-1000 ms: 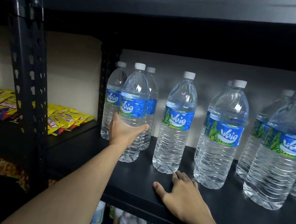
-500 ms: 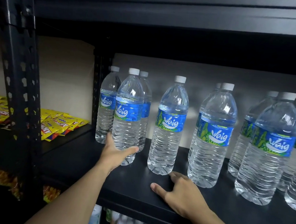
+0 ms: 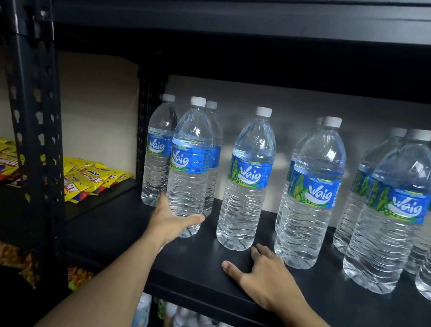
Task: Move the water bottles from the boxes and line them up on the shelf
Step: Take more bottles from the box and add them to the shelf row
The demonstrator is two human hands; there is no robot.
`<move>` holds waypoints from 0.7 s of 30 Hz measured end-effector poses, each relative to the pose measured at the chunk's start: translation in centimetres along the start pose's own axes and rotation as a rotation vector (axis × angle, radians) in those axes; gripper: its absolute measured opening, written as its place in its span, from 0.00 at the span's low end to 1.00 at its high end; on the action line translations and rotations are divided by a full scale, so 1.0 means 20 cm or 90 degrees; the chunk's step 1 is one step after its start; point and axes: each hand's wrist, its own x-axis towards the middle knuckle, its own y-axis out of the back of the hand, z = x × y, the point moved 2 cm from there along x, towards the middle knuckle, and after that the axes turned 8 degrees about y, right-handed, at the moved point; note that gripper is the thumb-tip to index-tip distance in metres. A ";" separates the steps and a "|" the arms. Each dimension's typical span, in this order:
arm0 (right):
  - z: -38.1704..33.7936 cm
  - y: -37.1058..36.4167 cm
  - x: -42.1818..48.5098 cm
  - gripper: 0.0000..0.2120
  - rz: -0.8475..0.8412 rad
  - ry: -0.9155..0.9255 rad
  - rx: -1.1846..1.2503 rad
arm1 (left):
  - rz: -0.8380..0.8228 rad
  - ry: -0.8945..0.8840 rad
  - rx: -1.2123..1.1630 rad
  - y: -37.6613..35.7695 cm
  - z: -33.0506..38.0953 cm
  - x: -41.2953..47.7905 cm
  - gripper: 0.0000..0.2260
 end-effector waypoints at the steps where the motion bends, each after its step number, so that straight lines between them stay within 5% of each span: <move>1: 0.00 0.00 0.00 0.45 0.000 -0.001 0.005 | 0.003 0.002 0.004 0.00 0.01 -0.01 0.40; 7: 0.01 0.00 0.01 0.43 0.010 -0.003 0.016 | 0.025 0.008 0.012 -0.01 0.01 -0.01 0.43; 13: 0.02 0.00 0.01 0.41 0.019 0.001 0.017 | 0.040 -0.004 0.018 -0.01 0.02 -0.02 0.36; 21: 0.01 0.00 0.01 0.41 0.027 -0.005 0.017 | 0.026 0.018 0.033 0.00 0.01 -0.01 0.47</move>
